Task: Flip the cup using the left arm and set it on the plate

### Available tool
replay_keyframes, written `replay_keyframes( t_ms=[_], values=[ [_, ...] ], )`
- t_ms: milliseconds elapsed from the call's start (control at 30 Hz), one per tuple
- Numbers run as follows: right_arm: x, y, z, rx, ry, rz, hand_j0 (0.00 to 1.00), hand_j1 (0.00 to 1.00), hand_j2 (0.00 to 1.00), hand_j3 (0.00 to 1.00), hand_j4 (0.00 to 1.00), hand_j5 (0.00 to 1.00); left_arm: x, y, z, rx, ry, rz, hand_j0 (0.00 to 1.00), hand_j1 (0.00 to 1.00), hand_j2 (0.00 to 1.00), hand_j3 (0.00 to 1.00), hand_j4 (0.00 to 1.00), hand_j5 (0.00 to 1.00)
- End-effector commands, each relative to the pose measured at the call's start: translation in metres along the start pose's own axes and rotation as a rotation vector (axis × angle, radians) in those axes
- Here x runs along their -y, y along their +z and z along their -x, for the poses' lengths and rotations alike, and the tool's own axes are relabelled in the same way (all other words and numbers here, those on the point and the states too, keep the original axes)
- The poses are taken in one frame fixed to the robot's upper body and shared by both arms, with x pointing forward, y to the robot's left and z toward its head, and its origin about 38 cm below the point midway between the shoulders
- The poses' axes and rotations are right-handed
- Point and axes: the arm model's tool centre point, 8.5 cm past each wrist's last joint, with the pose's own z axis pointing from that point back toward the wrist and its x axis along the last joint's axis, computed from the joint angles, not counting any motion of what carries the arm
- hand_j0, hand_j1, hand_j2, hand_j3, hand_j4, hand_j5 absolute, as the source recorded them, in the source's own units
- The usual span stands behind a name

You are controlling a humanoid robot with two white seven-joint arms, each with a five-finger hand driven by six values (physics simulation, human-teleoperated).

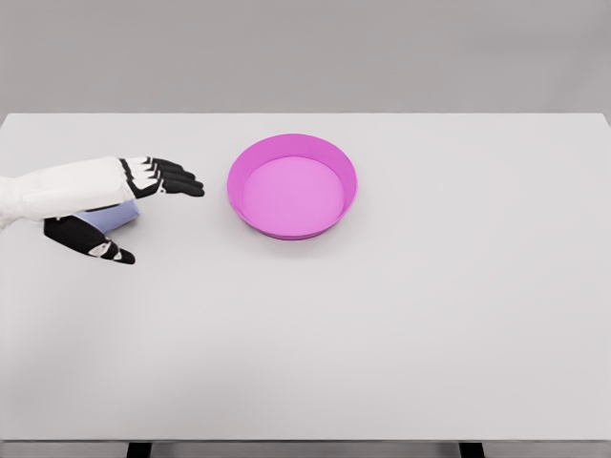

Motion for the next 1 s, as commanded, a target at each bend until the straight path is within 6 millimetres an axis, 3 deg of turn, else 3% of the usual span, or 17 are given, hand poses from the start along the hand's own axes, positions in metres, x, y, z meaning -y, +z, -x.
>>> replay_keyframes(
  t_ms=[0,167,233,333,433,500,600,667,833,967],
  values=[
    [0.0,0.0,0.0,-0.001,0.001,-0.001,1.0,1.0,1.0,1.0,1.0,1.0,0.0,-0.002,0.0,0.003,0.001,-0.003,1.0,1.0,1.0,1.0,1.0,1.0],
    [0.0,0.0,0.001,-0.001,0.001,-0.001,1.0,1.0,1.0,1.0,1.0,1.0,-0.017,0.012,0.005,0.095,0.248,-0.197,1.0,1.0,1.0,1.0,1.0,1.0],
    [0.0,0.0,0.001,-0.001,0.0,-0.001,1.0,1.0,1.0,1.0,1.0,1.0,-0.013,0.022,0.022,0.046,0.292,-0.226,1.0,1.0,1.0,1.0,1.0,1.0],
    [0.0,0.0,0.001,-0.001,0.0,-0.001,1.0,1.0,1.0,1.0,1.0,1.0,0.001,0.02,0.032,0.021,0.322,-0.199,1.0,1.0,1.0,1.0,1.0,1.0],
    [0.0,0.0,0.0,0.0,-0.001,-0.001,1.0,1.0,1.0,1.0,1.0,1.0,-0.004,0.014,0.032,0.03,0.312,-0.247,1.0,1.0,1.0,1.0,1.0,1.0],
    [0.0,0.0,0.0,0.0,-0.001,-0.001,1.0,1.0,1.0,1.0,1.0,1.0,-0.012,0.015,0.049,-0.136,0.415,-0.383,1.0,1.0,1.0,1.0,1.0,1.0],
    [0.0,0.0,0.0,0.0,-0.001,-0.001,1.0,1.0,1.0,1.0,1.0,1.0,0.001,0.018,0.076,-0.422,0.543,-0.367,1.0,1.0,1.0,1.0,1.0,1.0],
    [0.0,0.0,0.0,0.0,-0.001,-0.001,1.0,1.0,1.0,1.0,1.0,1.0,0.007,0.021,0.084,-0.567,0.61,-0.364,1.0,1.0,1.0,1.0,1.0,1.0],
    [0.0,0.0,0.0,0.0,-0.001,-0.001,1.0,1.0,1.0,1.0,1.0,1.0,0.022,0.025,0.089,-0.65,0.643,-0.319,1.0,1.0,1.0,1.0,1.0,1.0],
    [0.0,0.0,0.0,0.0,-0.001,-0.001,1.0,1.0,1.0,1.0,1.0,1.0,0.02,0.024,0.089,-0.7,0.509,-0.267,1.0,1.0,1.0,1.0,1.0,1.0]
  ],
)
